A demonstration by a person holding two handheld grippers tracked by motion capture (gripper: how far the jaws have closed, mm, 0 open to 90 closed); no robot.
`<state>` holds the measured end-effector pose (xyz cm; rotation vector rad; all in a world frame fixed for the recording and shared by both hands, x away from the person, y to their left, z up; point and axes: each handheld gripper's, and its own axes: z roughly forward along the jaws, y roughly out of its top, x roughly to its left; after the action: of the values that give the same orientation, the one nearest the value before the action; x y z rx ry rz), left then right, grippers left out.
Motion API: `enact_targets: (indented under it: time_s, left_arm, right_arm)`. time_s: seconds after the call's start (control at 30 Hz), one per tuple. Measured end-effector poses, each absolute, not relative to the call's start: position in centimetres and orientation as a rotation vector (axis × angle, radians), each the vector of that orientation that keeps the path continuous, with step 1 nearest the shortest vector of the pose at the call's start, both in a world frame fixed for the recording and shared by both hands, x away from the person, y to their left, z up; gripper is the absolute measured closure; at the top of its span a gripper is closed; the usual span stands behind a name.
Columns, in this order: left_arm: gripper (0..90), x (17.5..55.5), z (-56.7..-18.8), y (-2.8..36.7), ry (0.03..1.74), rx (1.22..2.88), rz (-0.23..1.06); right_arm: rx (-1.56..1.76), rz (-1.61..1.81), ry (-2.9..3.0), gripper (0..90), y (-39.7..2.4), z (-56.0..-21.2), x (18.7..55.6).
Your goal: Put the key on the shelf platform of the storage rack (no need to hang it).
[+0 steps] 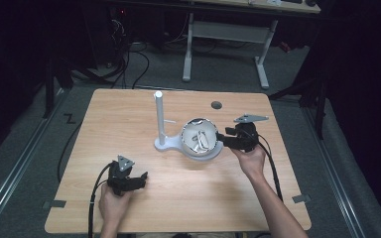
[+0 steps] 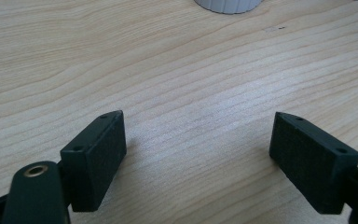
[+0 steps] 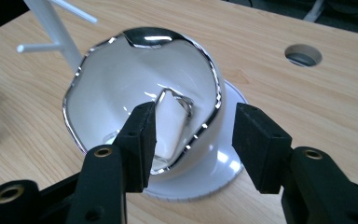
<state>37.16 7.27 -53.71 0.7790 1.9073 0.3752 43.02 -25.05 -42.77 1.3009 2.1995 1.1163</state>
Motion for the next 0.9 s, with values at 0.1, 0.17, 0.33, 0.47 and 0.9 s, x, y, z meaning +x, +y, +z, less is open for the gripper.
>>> enact_targets:
  time_s: [0.1,0.17,0.33,0.47,0.9]
  left_arm:
    - [18.8,37.2,-53.7,7.3,1.908,0.778,0.375]
    - [18.8,37.2,-53.7,7.3,1.908,0.778,0.375]
    - [18.8,37.1,-53.7,7.2,1.914,0.773,0.368]
    - [18.8,37.0,-53.7,7.2,1.899,0.793,0.366]
    - [18.7,37.0,-53.7,7.2,1.899,0.794,0.365]
  right_arm:
    - [1.3,1.122,2.198,50.1,-25.5,-42.7,42.7]
    - [1.304,1.13,2.194,50.0,-25.7,-42.4,42.5]
    - [1.306,1.163,2.153,49.9,-26.5,-41.7,41.8]
    - [1.29,1.198,2.121,50.7,-27.2,-41.3,40.9]
    - [1.303,1.208,2.076,50.3,-28.9,-40.7,39.7]
